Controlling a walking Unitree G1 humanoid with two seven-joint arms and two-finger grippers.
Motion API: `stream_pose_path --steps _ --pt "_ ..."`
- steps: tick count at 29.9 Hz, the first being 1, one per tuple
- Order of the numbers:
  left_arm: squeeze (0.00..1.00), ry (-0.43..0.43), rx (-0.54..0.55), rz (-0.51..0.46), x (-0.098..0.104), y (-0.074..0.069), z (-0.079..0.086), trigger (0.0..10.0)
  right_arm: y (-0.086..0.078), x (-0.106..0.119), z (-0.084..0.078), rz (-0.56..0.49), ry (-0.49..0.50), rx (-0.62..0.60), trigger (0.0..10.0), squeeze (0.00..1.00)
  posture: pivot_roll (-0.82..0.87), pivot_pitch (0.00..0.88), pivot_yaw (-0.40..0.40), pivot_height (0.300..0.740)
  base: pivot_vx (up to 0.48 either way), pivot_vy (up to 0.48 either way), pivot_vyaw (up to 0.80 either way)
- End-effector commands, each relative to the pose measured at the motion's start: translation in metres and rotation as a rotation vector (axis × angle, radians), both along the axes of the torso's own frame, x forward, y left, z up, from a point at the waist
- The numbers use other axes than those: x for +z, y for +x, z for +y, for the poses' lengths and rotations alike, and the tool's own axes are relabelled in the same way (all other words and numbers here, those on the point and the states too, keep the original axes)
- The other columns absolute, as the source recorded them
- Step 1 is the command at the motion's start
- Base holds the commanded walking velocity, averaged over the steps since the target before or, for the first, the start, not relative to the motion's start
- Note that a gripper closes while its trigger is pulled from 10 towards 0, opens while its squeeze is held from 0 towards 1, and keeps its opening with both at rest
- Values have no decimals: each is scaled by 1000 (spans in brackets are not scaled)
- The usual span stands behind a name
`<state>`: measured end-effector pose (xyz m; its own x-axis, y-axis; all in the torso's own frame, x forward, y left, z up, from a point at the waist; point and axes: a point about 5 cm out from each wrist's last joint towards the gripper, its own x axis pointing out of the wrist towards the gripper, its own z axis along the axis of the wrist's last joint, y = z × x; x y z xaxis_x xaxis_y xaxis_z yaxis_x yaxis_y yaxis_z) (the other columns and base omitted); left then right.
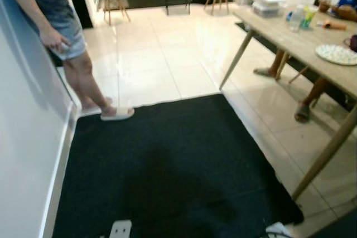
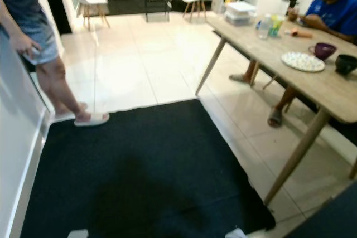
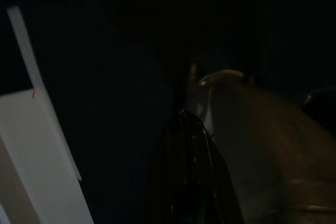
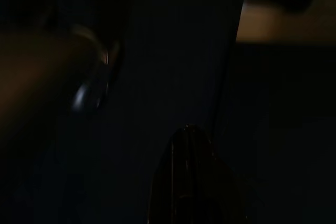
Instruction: Restocking fridge
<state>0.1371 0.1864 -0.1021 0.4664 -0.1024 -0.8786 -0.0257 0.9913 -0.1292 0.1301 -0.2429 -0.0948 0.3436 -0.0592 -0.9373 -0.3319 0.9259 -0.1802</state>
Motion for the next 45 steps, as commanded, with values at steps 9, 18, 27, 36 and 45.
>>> stream_pose_path --steps 9,18,27,36,45 --pt "0 -5 -19 -5 0 0 -1 10000 -3 -1 -1 11 -2 -10 10000 0 -83 32 -24 740 320 0 0" --pt "0 -14 -27 -7 0 0 -3 10000 -3 -1 0 13 3 -12 10000 0 -85 34 -24 740 480 0 0" --pt "0 -16 -31 -8 0 0 -4 10000 -4 -1 0 13 7 -14 10000 0 -85 35 -23 740 480 0 0" --pt "0 -17 -33 -10 0 0 -4 10000 -4 -1 0 13 8 -16 10000 0 -84 35 -21 740 480 0 0" --pt "0 -18 -36 -12 0 1 -5 10000 -4 -2 1 13 6 -13 10000 0 -83 32 -23 740 480 0 0"
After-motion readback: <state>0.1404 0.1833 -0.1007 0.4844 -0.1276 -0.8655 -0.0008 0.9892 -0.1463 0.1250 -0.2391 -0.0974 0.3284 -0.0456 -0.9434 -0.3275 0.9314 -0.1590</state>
